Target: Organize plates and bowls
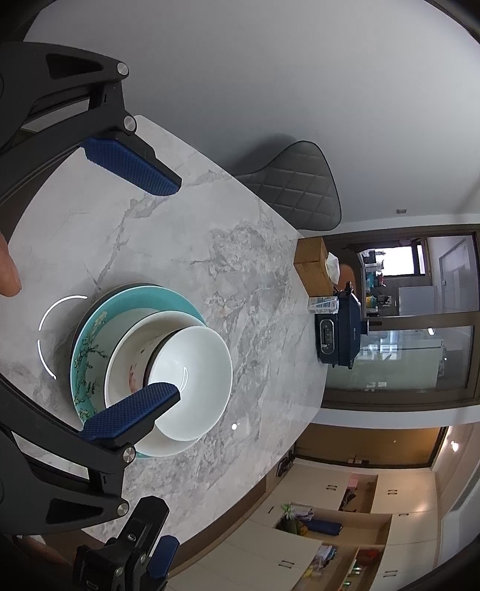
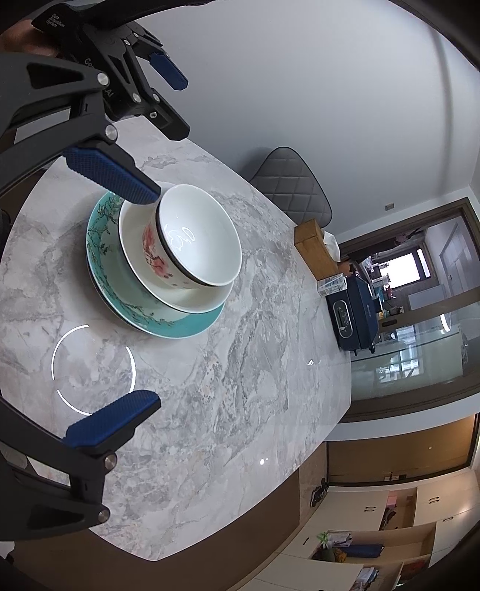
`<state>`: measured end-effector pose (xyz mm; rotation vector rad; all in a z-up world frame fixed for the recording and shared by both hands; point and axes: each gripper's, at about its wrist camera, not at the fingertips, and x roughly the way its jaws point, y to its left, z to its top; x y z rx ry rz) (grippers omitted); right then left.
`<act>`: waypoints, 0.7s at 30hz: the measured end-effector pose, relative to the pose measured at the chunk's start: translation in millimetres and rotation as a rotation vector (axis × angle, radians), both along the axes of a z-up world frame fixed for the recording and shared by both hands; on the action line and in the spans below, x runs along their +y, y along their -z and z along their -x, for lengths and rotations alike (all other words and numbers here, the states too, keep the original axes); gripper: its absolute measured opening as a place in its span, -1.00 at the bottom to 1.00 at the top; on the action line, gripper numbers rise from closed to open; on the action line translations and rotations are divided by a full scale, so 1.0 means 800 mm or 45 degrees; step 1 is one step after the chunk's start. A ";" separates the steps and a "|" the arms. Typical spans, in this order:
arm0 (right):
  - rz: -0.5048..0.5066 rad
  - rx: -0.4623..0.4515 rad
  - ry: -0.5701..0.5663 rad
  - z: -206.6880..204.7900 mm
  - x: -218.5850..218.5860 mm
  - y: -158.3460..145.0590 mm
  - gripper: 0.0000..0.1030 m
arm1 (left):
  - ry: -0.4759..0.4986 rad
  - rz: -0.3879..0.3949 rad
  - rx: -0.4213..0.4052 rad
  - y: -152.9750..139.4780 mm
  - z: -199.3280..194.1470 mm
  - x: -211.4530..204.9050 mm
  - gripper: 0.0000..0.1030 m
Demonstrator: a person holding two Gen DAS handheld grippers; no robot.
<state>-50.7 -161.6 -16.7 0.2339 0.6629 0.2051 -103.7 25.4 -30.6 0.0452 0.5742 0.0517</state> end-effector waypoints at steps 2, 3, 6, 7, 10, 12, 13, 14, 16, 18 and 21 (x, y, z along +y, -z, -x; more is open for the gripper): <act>0.003 -0.004 -0.002 0.001 0.003 0.000 1.00 | 0.025 0.040 0.053 0.006 -0.007 0.001 0.99; 0.005 -0.008 0.002 0.001 0.004 0.000 1.00 | 0.037 0.071 0.072 0.009 -0.009 0.003 0.99; 0.025 -0.013 0.007 0.003 0.007 0.000 1.00 | 0.036 0.091 0.094 0.017 -0.013 0.004 0.99; 0.031 -0.013 0.009 0.002 0.007 0.000 1.00 | 0.034 0.082 0.091 0.018 -0.013 0.003 0.99; 0.036 -0.013 0.023 0.002 0.006 0.000 1.00 | 0.034 0.092 0.066 0.017 -0.011 0.005 0.99; 0.046 -0.012 0.030 0.002 0.005 0.001 1.00 | 0.020 0.095 0.061 0.017 -0.011 0.007 0.99; 0.048 -0.013 0.032 0.002 0.006 0.001 1.00 | 0.020 0.097 0.063 0.017 -0.011 0.008 0.99; 0.050 -0.012 0.032 0.002 0.006 0.001 1.00 | 0.020 0.096 0.069 0.018 -0.012 0.008 0.99; 0.055 -0.012 0.028 0.002 0.008 0.001 1.00 | 0.017 0.094 0.072 0.019 -0.012 0.007 0.99; 0.056 -0.011 0.027 0.002 0.009 0.001 1.00 | 0.019 0.101 0.077 0.019 -0.011 0.007 0.99; 0.059 -0.012 0.025 0.002 0.010 0.000 1.00 | 0.019 0.100 0.084 0.019 -0.011 0.005 0.99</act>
